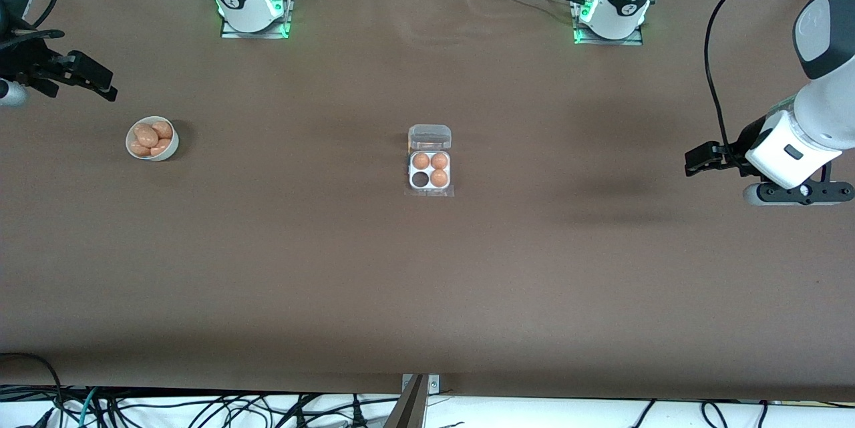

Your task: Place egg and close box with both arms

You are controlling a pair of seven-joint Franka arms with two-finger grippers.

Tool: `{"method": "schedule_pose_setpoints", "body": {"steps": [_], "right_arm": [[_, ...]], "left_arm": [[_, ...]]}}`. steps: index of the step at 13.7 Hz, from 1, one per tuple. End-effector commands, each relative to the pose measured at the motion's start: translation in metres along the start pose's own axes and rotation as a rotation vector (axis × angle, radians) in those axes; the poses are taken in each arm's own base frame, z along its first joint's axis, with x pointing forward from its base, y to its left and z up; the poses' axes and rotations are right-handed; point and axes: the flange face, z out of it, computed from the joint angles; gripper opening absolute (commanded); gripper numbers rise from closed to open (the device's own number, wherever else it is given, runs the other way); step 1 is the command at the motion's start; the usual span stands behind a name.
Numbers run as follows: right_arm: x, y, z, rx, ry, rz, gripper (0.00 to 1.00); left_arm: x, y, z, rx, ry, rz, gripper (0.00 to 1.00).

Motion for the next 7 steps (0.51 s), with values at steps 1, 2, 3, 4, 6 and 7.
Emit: {"method": "schedule_pose_setpoints", "body": {"steps": [1,2,3,4,6,7], "right_arm": [[-0.0056,-0.0023,-0.0052,-0.011,-0.002,-0.007,1.00],[-0.0052,-0.0024,-0.0044,-0.011,-0.004,-0.015,1.00],[-0.0045,-0.0025,-0.0045,-0.011,-0.002,-0.020,1.00],[-0.0035,-0.0027,-0.0031,-0.012,-0.004,-0.021,1.00],[-0.0027,-0.0028,-0.0025,-0.012,-0.002,-0.021,1.00],[-0.0011,-0.0030,-0.0010,-0.012,-0.004,-0.023,1.00]], "left_arm": [[-0.0010,-0.0013,-0.0074,-0.011,-0.003,0.018,1.00],[-0.0009,-0.0013,-0.0082,-0.012,-0.002,0.018,1.00],[-0.0009,-0.0013,-0.0082,-0.012,-0.002,0.018,1.00],[-0.0009,-0.0011,-0.0082,-0.013,-0.002,0.018,1.00],[-0.0009,-0.0010,-0.0082,-0.015,-0.002,0.017,1.00],[-0.0014,-0.0010,-0.0090,-0.015,-0.002,0.017,1.00]]}}
